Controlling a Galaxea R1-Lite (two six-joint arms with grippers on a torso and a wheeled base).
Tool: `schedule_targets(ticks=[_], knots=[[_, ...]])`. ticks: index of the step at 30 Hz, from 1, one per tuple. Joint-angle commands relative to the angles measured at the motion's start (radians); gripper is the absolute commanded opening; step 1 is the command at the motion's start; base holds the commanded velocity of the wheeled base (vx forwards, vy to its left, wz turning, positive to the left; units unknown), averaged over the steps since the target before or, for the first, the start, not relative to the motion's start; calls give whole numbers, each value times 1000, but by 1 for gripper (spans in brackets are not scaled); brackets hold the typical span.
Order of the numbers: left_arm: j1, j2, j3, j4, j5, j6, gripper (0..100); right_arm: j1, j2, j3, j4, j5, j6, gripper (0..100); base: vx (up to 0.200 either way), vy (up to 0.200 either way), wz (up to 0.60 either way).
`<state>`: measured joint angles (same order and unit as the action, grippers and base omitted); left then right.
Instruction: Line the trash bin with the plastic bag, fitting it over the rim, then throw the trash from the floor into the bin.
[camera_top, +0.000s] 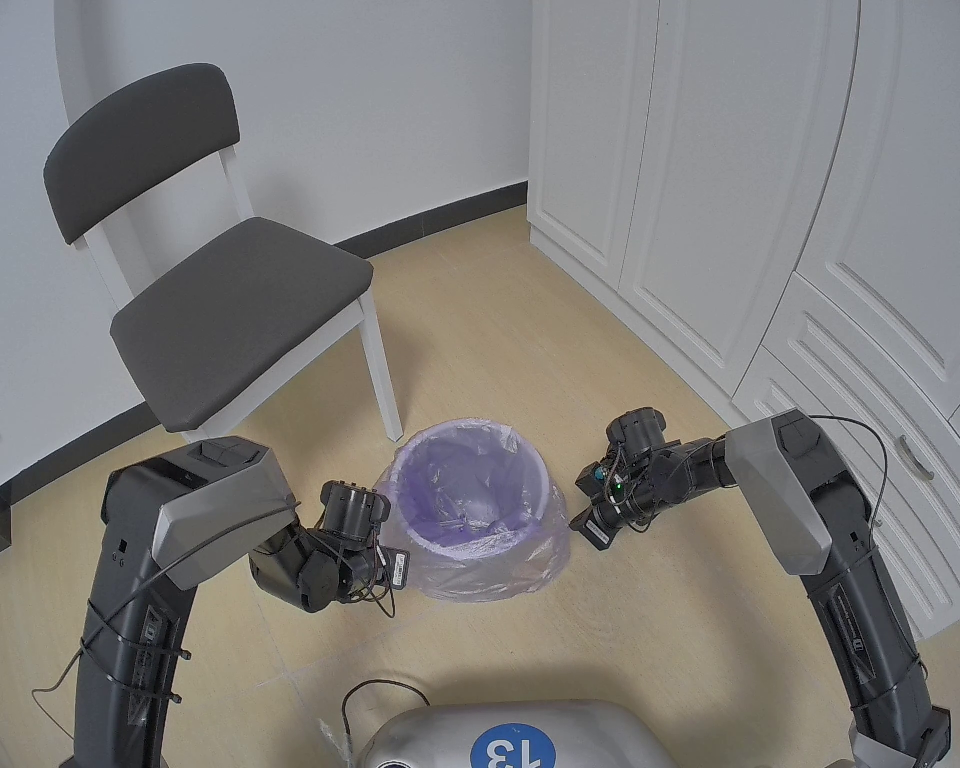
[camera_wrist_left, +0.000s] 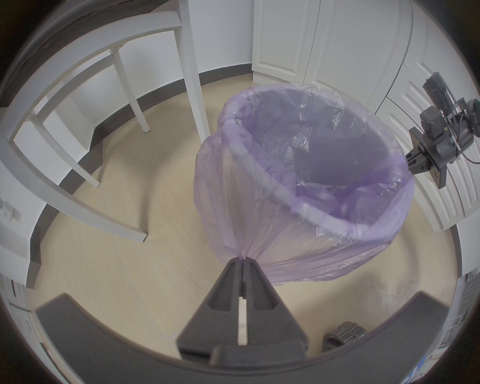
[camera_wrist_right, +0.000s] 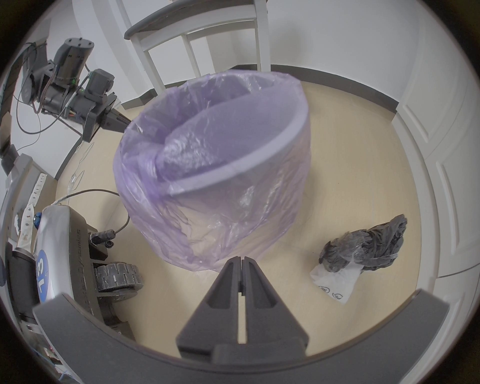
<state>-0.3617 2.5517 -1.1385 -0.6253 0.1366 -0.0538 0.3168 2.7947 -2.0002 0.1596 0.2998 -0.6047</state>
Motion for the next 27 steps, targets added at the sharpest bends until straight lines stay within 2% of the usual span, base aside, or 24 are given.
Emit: schedule_targets(ticks=[1,6,14,18,21,23,27], knots=[[1,-24,63,-4,-18,38,0,5,17,0,6,2,-15,0,0,0,0],[3,-39,105,-7,-97,75,0,7,11,0,8,2,-55,0,0,0,0],[9,-18,36,1,-101,75,0,8,16,0,8,4,-70,0,0,0,0],[12,-4,-20,39,-127,75,0,4,9,0,6,4,-72,0,0,0,0],[30,9,-142,220,-146,75,0,-13,-47,60,-2,4,-73,0,0,0,0],[40,28,-211,279,-147,72,0,-24,-80,90,-5,4,-73,0,0,0,0],[61,67,-310,294,-147,68,0,-50,-152,175,-14,12,-73,0,0,0,0]])
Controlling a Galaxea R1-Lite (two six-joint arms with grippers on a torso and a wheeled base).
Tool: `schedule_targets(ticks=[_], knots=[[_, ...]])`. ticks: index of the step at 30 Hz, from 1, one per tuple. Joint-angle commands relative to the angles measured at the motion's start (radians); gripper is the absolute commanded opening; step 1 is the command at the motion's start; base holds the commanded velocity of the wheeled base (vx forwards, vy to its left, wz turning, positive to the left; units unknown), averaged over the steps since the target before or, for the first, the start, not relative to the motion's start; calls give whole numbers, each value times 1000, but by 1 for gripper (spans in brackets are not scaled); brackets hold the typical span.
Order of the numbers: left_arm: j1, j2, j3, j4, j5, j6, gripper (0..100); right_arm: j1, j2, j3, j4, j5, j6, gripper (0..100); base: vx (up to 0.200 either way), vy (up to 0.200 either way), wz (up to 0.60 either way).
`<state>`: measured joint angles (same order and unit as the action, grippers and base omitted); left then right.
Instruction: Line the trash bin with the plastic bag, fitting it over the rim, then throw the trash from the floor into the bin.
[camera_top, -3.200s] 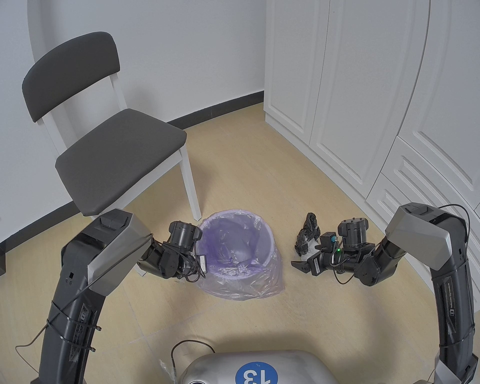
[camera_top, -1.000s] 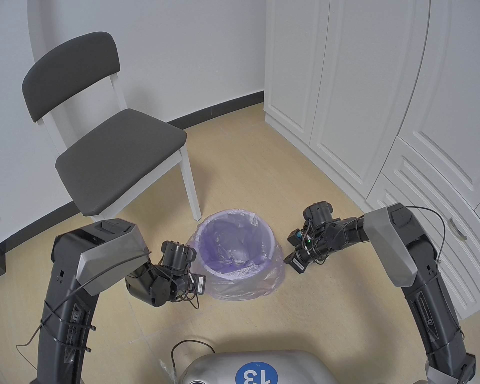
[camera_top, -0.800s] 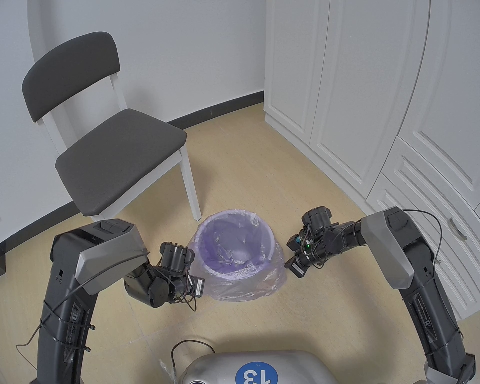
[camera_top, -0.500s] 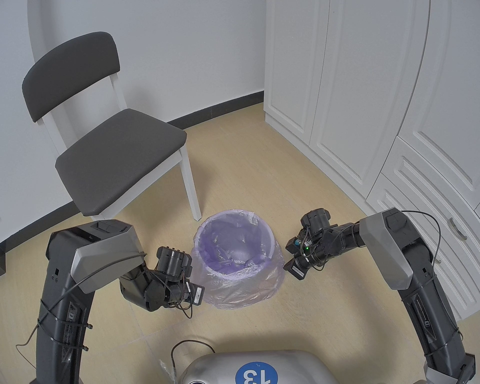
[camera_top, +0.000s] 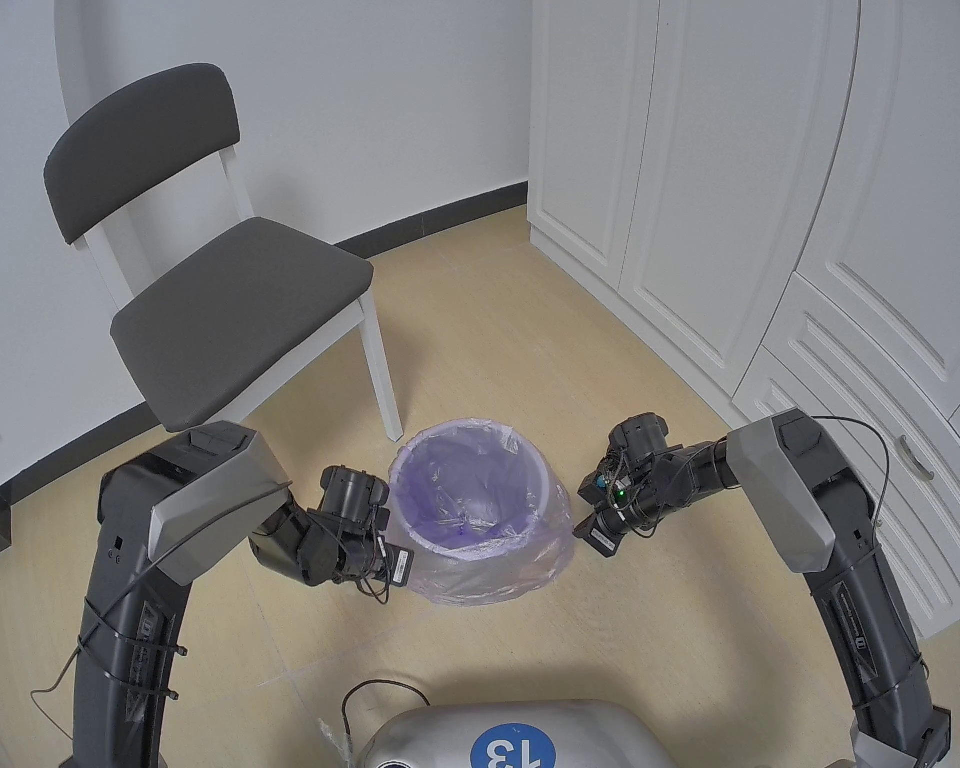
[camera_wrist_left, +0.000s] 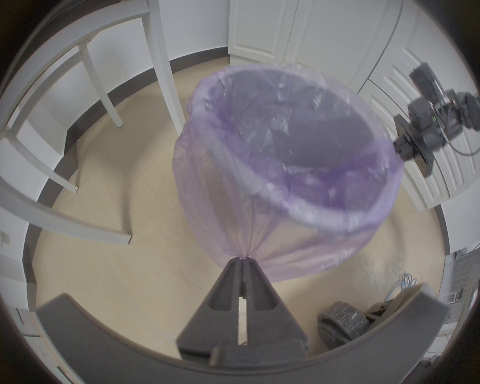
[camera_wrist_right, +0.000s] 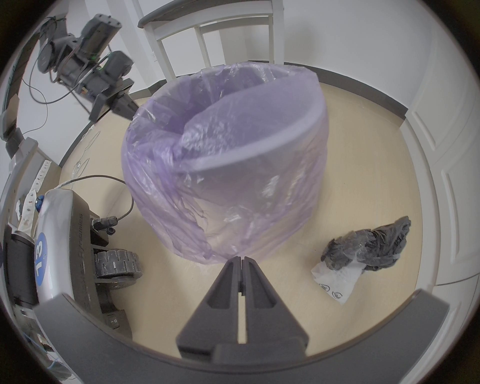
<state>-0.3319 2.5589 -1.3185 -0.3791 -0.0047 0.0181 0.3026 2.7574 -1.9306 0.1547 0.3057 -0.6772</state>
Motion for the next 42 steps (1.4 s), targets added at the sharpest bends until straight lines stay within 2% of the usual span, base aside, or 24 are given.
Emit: schedule_targets(ticks=[1,10,13,16,20,31,32,37,42], knots=[[36,66,-146,48,-8,-6,0,-43,-133,131,-21,6,-1,0,0,0,0],[91,142,-301,51,-23,3,0,-103,-274,371,-184,32,2,0,0,0,0],[105,190,-370,48,-64,3,0,-123,-317,475,-253,50,1,0,0,0,0],[105,236,-419,48,-72,2,0,-135,-346,559,-328,50,2,0,0,0,0],[102,250,-432,48,-75,-9,0,-143,-348,605,-377,50,4,0,0,0,0],[100,225,-387,42,-72,-10,0,-137,-335,619,-389,53,4,0,0,0,0],[102,205,-364,36,-74,-12,100,-137,-334,621,-394,53,4,0,0,0,0],[120,130,-258,-37,-75,-7,100,-137,-312,636,-428,53,4,0,0,0,0],[142,26,-125,-50,-98,-9,100,-131,-305,650,-457,50,10,0,0,0,0]])
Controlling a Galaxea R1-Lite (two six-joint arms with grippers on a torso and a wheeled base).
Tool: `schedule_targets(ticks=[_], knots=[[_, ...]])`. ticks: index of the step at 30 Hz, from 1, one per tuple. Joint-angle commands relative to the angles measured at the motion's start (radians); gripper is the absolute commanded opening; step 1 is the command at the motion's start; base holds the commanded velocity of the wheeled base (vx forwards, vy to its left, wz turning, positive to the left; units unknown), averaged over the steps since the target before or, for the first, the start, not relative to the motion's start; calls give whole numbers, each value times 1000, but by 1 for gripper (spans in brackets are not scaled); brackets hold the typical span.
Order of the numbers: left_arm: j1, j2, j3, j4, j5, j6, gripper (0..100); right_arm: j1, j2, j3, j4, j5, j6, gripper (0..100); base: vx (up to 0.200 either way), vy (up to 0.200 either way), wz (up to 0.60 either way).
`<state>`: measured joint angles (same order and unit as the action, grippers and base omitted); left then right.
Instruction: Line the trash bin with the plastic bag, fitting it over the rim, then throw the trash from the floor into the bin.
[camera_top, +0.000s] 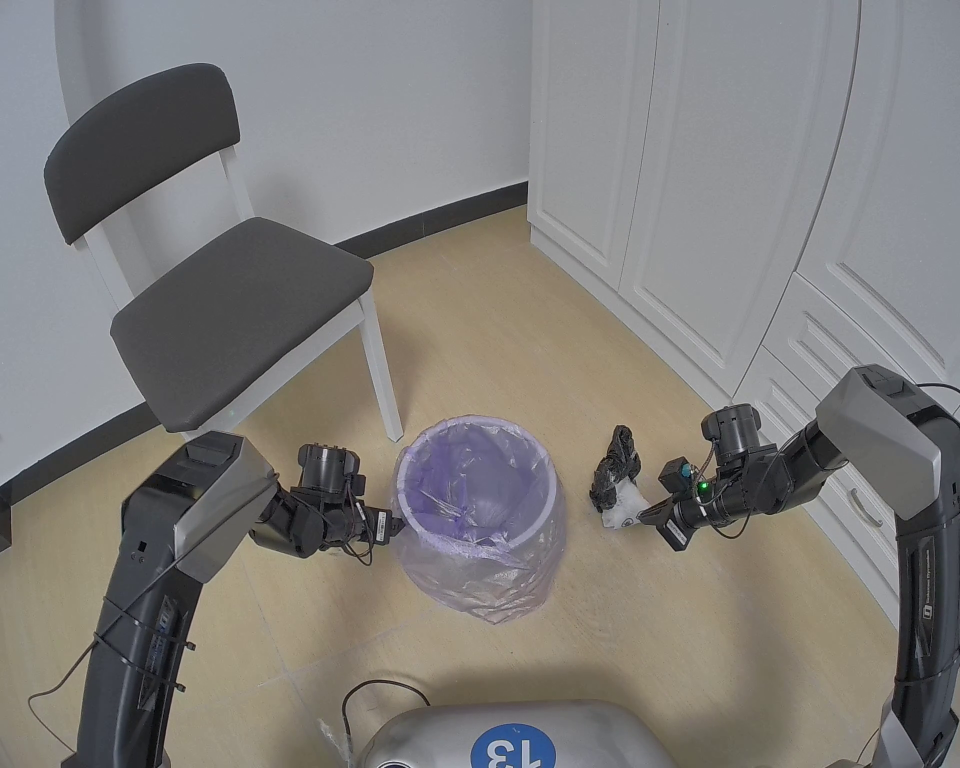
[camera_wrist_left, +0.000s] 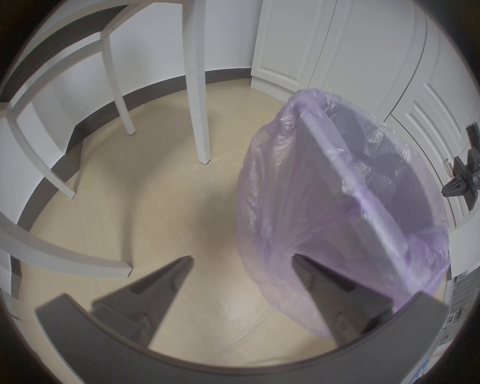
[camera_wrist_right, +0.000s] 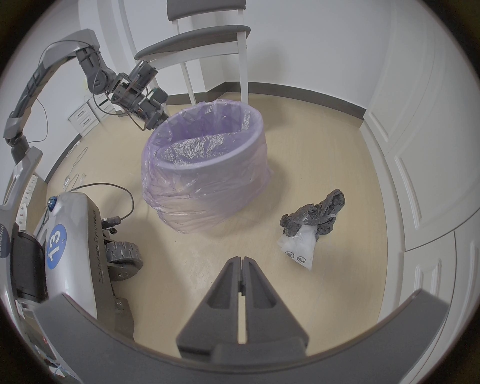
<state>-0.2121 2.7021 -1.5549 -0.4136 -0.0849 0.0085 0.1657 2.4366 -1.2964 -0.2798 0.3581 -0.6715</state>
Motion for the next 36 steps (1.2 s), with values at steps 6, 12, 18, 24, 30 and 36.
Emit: schedule_targets(ticks=[6,12,18,24,30,36], knots=[[45,-189,263,-125,-33,-2,100,69,42,0,-61,-11,56,0,0,0,0],[43,-277,512,-332,-30,-22,100,193,159,-92,-282,-33,224,0,0,0,0],[34,-323,638,-488,-29,-35,100,244,160,-129,-170,-33,224,0,0,0,0],[-13,-364,773,-652,-24,-94,100,271,193,-208,-68,-24,228,0,0,0,0],[-30,-357,903,-849,-29,-99,100,294,216,-241,-56,12,236,0,0,0,0],[-47,-324,983,-1001,-33,-114,100,288,200,-195,-59,15,233,100,0,0,0]])
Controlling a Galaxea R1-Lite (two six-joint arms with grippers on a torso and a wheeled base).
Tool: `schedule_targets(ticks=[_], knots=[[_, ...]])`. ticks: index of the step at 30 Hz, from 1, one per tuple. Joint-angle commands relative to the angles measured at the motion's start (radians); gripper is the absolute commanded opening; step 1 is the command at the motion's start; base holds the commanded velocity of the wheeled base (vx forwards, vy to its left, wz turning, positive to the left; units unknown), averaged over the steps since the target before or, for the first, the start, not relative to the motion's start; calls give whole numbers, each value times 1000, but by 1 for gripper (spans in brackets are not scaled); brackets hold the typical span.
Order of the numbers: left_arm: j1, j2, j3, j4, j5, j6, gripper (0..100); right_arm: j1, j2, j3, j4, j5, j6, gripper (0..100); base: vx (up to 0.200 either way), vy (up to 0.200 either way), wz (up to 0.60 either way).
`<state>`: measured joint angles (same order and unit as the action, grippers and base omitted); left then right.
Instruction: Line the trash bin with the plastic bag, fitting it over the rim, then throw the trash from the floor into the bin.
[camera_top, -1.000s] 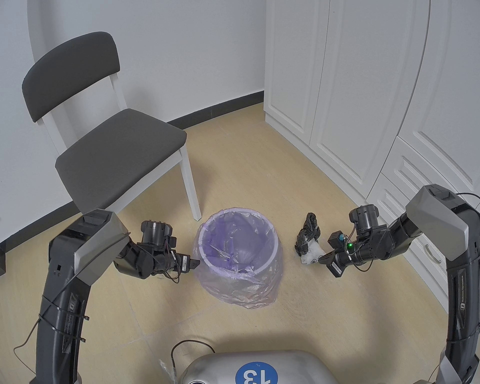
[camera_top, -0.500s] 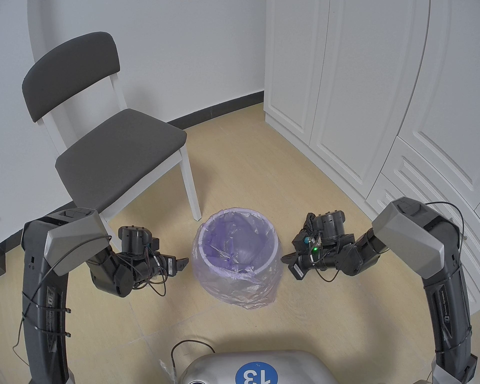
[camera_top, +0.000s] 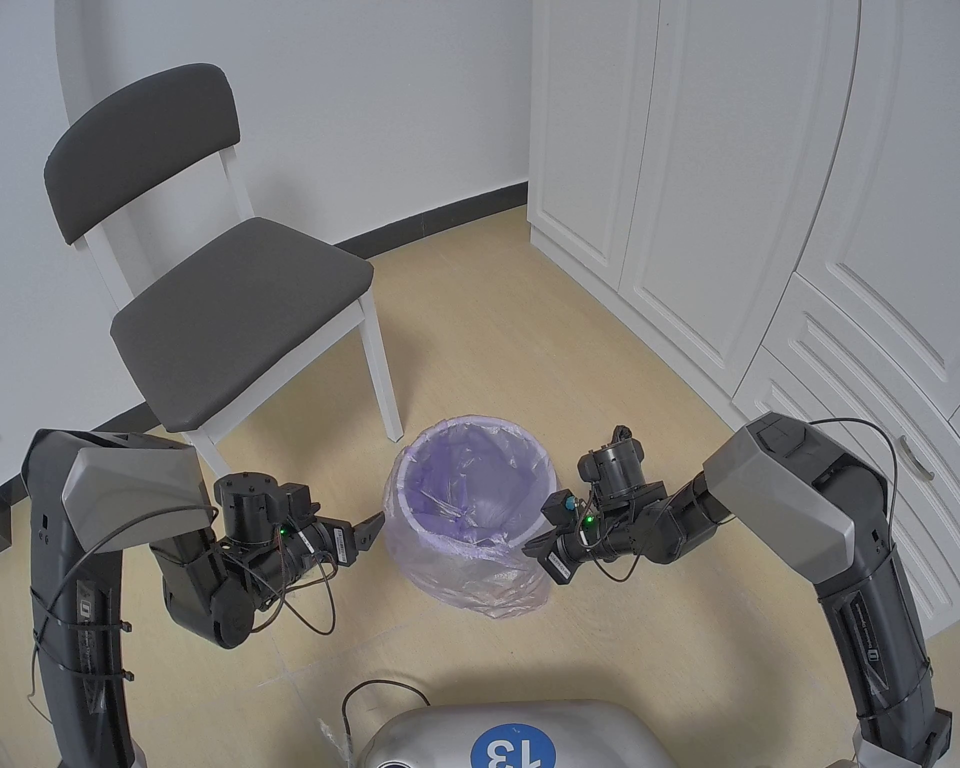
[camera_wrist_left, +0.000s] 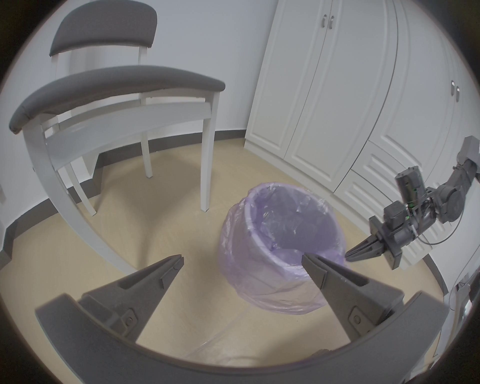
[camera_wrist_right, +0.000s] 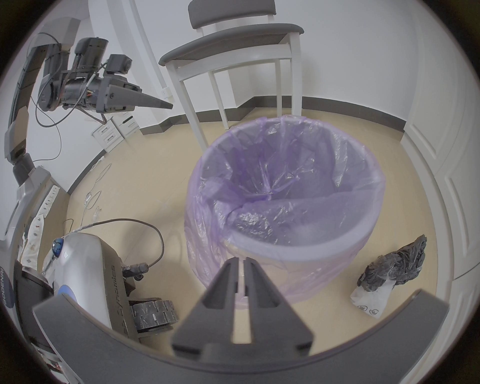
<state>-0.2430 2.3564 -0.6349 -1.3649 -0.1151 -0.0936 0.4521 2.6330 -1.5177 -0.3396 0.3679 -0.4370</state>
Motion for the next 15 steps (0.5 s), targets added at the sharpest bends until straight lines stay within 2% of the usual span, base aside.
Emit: schedule_targets(ticks=[1,6,15], knots=[[-19,30,75,-82,-3,-20,100,0,1,36,-3,5,-2,100,0,0,0],[-32,67,101,-168,-3,-26,100,-3,-11,51,13,5,0,100,0,0,0],[-59,113,106,-206,-1,-37,100,3,10,-9,33,-18,1,100,0,0,0]])
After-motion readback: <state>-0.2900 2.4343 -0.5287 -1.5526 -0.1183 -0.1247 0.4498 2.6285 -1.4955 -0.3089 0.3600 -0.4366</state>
